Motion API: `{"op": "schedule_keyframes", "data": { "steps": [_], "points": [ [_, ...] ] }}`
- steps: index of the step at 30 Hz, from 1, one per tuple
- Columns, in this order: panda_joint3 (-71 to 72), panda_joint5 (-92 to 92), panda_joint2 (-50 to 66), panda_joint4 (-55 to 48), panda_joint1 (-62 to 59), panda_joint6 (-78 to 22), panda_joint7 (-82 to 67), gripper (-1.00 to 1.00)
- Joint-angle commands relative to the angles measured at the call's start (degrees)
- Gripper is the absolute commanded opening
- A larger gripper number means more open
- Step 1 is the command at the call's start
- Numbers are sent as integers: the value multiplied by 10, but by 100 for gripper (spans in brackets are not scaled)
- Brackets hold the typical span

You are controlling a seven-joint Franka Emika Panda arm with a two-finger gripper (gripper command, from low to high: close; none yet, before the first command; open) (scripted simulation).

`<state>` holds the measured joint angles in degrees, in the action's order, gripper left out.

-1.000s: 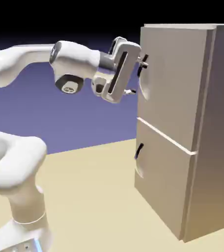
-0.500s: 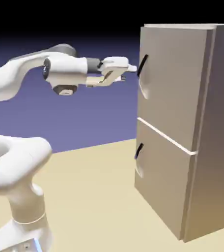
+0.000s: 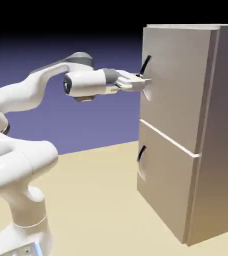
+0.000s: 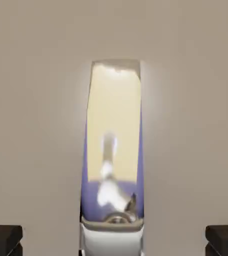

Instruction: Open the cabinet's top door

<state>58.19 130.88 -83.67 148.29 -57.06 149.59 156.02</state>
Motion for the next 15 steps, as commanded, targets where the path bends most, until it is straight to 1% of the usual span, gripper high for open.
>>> {"op": "schedule_keyframes", "data": {
  "steps": [1,8,15],
  "points": [
    [-17,-1,-4,21,18,-22,-13,-100],
    [-159,-67,-29,144,122,-167,-83,-100],
    [-304,-175,-41,207,162,-280,-122,-100]
  ]
}}
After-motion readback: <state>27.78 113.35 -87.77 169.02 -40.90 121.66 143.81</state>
